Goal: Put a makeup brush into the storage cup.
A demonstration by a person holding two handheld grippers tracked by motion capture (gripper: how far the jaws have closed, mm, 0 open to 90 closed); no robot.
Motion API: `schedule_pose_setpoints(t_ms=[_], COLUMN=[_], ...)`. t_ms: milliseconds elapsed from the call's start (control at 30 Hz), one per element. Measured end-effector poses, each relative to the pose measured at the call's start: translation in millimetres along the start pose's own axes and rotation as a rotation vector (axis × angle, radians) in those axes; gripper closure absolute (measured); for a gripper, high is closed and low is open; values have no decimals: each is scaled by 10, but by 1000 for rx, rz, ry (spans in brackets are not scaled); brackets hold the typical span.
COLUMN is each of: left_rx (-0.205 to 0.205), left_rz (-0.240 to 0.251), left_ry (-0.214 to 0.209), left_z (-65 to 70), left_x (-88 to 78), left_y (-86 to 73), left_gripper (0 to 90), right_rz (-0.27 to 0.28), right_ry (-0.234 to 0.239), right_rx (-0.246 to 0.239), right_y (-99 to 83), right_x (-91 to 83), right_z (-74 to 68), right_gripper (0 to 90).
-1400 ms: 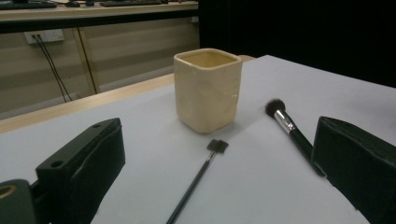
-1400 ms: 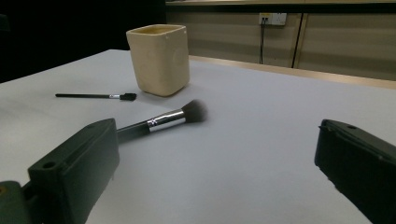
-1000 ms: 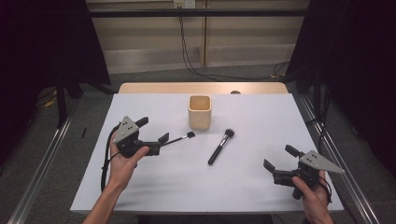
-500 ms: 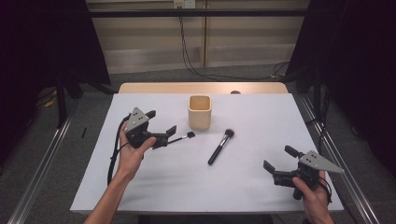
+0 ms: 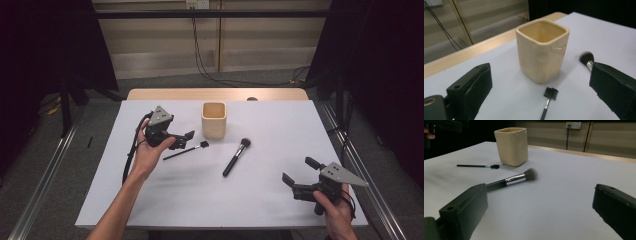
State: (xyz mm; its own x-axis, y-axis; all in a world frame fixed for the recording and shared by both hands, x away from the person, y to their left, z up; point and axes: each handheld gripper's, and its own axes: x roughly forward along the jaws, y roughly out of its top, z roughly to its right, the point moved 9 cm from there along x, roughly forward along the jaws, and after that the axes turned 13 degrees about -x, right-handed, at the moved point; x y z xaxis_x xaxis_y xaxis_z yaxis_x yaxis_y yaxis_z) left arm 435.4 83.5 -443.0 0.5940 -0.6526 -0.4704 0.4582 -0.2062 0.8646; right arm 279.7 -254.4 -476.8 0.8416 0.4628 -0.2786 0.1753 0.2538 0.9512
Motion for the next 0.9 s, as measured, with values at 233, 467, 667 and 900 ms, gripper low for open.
schedule_pose_setpoints(t_ms=[233, 467, 667, 900], left_rx=[29, 83, 99, 112], left_rz=[-119, -265, -420, -544], left_ry=[10, 9, 8, 10], left_z=[-25, -28, -63, -79], left_x=[82, 174, 276, 333], left_y=[-17, -127, -253, -374], left_gripper=[57, 77, 76, 76], right_rz=[-1, -3, -5, -9], right_ry=[6, 4, 13, 16], right_rx=[-8, -6, -11, -12], right_y=[4, -1, 0, -10], right_x=[-5, -3, -6, -12], right_z=[-18, -14, -29, -23], right_gripper=[0, 0, 0, 0])
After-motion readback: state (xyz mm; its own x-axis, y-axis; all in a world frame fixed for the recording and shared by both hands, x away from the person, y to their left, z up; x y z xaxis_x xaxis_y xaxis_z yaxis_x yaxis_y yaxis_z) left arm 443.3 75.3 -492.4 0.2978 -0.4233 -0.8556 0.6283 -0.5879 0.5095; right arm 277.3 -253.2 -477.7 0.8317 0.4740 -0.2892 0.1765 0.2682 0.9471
